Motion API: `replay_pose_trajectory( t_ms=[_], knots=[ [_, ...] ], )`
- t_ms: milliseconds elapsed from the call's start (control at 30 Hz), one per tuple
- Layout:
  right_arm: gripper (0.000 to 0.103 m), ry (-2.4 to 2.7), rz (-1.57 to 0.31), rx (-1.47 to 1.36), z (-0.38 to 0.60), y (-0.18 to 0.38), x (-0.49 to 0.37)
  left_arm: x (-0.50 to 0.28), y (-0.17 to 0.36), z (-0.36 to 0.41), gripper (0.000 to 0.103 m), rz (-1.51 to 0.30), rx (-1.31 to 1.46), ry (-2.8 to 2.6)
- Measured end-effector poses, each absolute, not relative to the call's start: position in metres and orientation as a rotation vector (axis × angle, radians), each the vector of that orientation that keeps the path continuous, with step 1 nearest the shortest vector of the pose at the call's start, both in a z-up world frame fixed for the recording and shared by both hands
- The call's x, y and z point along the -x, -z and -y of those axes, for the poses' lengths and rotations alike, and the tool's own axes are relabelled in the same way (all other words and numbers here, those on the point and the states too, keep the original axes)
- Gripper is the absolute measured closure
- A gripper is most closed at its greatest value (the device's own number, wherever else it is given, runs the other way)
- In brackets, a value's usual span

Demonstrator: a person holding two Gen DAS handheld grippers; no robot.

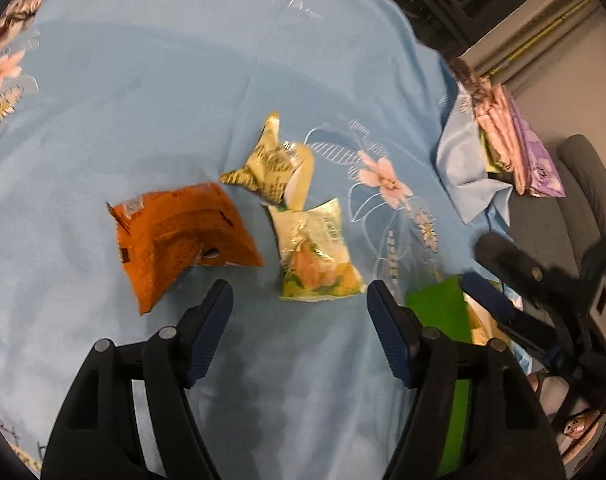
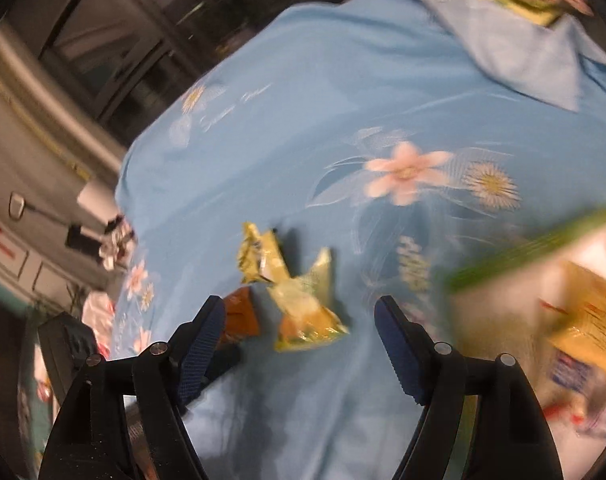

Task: Organize snacks
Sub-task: 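Move the right gripper back to the pile toward the yellow-green bag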

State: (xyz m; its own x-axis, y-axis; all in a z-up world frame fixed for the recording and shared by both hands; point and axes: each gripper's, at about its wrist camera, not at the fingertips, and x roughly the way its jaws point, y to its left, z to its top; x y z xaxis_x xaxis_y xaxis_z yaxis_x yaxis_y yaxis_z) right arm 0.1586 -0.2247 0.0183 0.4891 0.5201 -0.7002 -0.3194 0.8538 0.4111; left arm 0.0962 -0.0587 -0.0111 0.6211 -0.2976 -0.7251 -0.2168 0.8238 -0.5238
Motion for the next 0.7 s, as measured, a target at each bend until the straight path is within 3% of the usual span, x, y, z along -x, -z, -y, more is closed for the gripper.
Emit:
replay_pose_trajectory(
  t_ms=[167,400,567,700],
  knots=[
    [0.033,-0.523,-1.018,-0.225,0.192,0.02,-0.186,-0.114,0.034,0.063,0.039,-0.959,0.649,0.08],
    [0.036,-0.49,-1.095,-0.25,0.188,0.054,-0.202,-0.124,0.045,0.062,0.047,-0.966,0.62,0.08],
    [0.048,-0.524,-1.131,-0.276,0.187,0.068,-0.205,-0.127,0.049,0.065,0.067,-0.976,0.59,0.093],
    [0.057,-0.55,-1.137,-0.276,0.186,0.07,-0.202,-0.126,0.05,0.07,0.075,-0.974,0.564,0.098]
  ],
)
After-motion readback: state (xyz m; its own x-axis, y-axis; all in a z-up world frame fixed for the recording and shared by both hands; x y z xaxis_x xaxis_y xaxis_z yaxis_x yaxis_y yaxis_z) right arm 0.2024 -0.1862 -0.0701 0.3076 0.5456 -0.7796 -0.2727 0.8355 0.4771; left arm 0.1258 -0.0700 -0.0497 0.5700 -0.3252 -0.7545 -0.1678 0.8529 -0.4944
